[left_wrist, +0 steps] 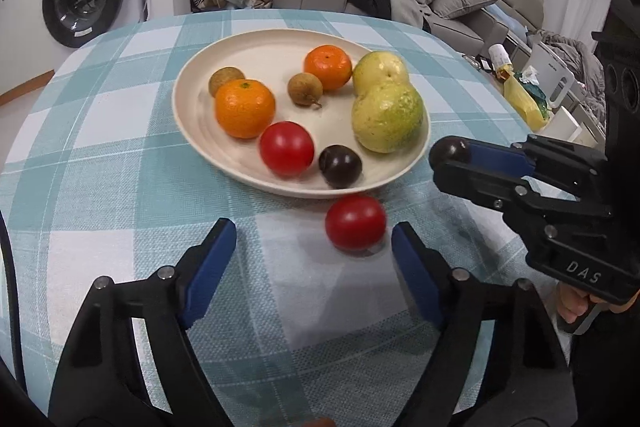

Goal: Organize fruits
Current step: 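Grasp the second dark plum with the right gripper while the left gripper grasps the second tomato, then carry the plum and tomato onto the plate and open both grippers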

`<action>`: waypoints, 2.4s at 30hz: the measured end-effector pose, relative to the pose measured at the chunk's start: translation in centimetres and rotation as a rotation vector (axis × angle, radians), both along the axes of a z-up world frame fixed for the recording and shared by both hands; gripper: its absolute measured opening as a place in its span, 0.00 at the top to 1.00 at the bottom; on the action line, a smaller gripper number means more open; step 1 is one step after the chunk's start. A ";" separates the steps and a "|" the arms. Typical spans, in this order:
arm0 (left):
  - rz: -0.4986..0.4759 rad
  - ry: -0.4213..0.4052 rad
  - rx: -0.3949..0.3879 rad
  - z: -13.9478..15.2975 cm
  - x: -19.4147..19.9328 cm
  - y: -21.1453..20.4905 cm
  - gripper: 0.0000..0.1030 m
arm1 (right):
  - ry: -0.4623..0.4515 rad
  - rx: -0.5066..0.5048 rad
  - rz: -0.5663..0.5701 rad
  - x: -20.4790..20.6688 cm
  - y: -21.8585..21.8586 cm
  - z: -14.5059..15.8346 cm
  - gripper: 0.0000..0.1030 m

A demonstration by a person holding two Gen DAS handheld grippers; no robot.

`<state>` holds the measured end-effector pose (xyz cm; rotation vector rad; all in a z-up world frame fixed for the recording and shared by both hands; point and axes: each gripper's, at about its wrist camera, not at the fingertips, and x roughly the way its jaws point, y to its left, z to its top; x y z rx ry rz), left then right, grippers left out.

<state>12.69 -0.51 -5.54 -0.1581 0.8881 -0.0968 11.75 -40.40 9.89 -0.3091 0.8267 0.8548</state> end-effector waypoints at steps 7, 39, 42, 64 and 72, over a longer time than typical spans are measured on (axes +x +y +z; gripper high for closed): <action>-0.040 0.003 0.053 0.0 0.5 -1.8 0.46 | 0.001 0.003 -0.004 0.1 -0.2 -0.1 0.75; -0.069 -0.178 -0.013 4.6 -2.7 -0.4 0.72 | -0.057 0.122 -0.025 0.2 -0.9 1.4 0.75; -0.050 -0.192 -0.007 5.4 -2.7 0.3 0.72 | -0.054 0.128 -0.029 0.4 -0.7 1.3 0.75; 0.021 -0.244 0.015 6.8 2.4 2.1 0.72 | -0.097 0.153 -0.082 3.2 1.3 3.9 0.75; 0.037 -0.233 0.021 5.9 4.9 2.5 0.72 | -0.081 0.127 -0.061 4.2 2.7 3.3 0.75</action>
